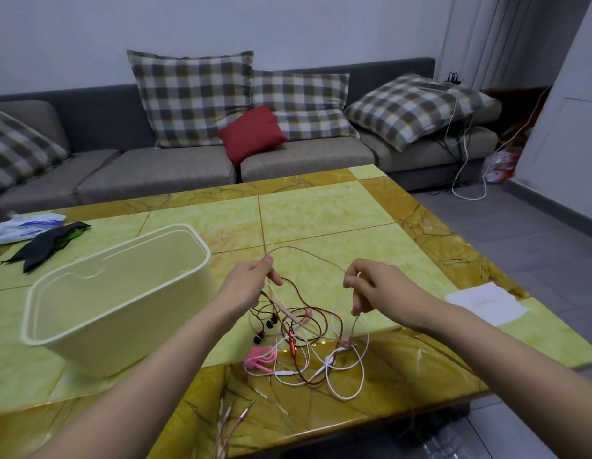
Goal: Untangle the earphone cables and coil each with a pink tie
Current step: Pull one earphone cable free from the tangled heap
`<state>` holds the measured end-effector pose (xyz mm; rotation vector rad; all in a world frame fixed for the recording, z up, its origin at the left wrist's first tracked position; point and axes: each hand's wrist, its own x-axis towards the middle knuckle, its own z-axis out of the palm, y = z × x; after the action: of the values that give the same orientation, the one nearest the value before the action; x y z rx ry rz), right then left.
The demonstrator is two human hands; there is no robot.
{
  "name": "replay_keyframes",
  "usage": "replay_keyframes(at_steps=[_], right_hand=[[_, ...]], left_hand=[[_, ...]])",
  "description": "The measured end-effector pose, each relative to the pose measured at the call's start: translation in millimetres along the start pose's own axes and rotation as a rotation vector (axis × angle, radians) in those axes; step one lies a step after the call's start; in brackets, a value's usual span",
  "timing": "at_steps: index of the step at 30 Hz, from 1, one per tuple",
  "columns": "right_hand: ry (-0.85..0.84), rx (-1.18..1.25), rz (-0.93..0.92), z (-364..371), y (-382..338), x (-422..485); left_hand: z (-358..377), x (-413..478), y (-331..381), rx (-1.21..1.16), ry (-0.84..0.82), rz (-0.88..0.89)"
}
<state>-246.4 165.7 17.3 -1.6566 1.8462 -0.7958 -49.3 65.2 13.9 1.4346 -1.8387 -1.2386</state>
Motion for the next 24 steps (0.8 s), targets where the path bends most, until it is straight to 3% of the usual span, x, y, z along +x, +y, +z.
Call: replay_keyframes(at_steps=[3, 5, 9, 12, 17, 21, 24], right_hand=[[-0.122, -0.349, 0.043, 8, 2, 4], [-0.052, -0.435, 0.097, 8, 2, 9], [0.259, -0.226, 0.051, -1, -12, 21], [0.324, -0.062, -0.058, 2, -29, 24], [0.212, -0.060, -0.120, 16, -31, 25], [0.017, -0.114, -0.069, 25, -30, 20], [0.022, -0.040, -0.011, 35, -35, 13]], left_hand=[[8, -5, 9, -0.066, -0.064, 0.007], [11, -7, 14, -0.127, -0.110, -0.005], [14, -11, 14, -0.162, -0.166, -0.039], [16, -13, 12, -0.202, -0.175, -0.072], [21, -16, 12, -0.246, -0.210, -0.102], [20, -12, 13, -0.298, -0.178, -0.098], [20, -7, 14, -0.375, -0.140, -0.085]])
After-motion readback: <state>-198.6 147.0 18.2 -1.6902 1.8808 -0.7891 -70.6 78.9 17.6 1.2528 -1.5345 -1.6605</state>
